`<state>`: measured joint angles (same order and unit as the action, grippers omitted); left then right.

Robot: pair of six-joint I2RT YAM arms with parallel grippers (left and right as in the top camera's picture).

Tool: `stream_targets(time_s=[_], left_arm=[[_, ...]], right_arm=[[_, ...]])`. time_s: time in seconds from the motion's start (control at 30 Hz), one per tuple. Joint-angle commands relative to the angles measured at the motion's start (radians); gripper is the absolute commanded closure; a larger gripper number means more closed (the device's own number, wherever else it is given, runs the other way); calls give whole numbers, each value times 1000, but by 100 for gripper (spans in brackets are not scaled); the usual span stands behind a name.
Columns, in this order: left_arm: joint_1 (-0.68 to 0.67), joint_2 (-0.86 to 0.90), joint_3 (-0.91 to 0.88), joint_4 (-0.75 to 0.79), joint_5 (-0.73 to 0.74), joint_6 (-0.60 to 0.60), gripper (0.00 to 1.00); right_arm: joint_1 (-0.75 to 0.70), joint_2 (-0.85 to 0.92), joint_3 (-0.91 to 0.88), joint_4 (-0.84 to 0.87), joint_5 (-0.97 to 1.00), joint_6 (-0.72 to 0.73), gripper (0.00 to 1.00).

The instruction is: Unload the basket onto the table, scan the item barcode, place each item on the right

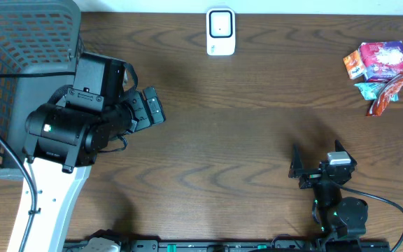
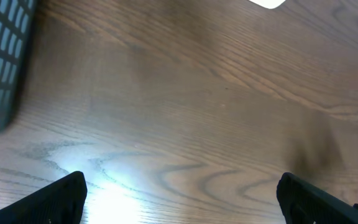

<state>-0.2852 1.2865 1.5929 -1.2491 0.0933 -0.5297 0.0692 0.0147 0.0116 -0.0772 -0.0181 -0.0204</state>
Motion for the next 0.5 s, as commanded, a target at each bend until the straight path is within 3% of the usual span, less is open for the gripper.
stream_targets(time_s=[0.0,0.27,0.47], left_arm=[[1,-5,6,0,-98,8,2],[25,-34,-28,-11,-135,109,2],[94,-210,-254,80,-124,174,2]], right_arm=[[-7,-9,-6,2,8,-18,1],[-7,-9,-6,2,8,-18,1],[-7,-9,-6,2,8,-18,1]])
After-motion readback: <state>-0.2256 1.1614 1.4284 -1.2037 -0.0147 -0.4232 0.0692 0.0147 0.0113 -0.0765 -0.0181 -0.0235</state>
